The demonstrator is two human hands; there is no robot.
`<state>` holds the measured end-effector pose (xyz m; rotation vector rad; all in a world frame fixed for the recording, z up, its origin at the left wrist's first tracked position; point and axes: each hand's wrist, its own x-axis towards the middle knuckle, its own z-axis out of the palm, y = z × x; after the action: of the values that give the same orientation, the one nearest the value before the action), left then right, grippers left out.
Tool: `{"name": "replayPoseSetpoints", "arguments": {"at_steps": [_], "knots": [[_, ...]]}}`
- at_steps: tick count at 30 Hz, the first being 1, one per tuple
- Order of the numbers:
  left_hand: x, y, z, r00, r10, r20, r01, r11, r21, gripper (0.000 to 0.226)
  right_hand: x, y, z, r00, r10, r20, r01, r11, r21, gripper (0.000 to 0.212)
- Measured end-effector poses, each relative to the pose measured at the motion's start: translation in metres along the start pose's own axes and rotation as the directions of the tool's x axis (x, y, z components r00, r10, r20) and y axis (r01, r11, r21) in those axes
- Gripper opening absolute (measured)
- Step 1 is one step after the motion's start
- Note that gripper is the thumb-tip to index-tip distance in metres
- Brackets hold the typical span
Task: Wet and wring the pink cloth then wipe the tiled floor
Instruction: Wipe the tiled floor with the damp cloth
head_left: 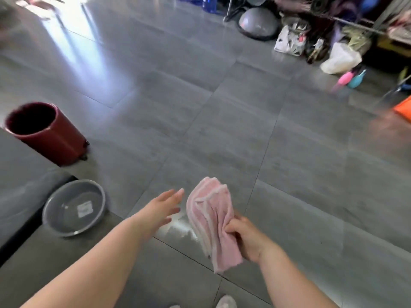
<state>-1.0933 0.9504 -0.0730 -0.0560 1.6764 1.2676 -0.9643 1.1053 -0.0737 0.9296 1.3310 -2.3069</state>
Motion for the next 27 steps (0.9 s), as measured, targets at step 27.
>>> {"name": "replayPoseSetpoints", "arguments": {"at_steps": [27], "knots": [[0.423, -0.078, -0.05, 0.997, 0.03, -0.068, -0.001, 0.92, 0.393, 0.044, 0.402, 0.062, -0.165, 0.868, -0.174, -0.466, 0.014, 0.945, -0.328, 0.028]]}}
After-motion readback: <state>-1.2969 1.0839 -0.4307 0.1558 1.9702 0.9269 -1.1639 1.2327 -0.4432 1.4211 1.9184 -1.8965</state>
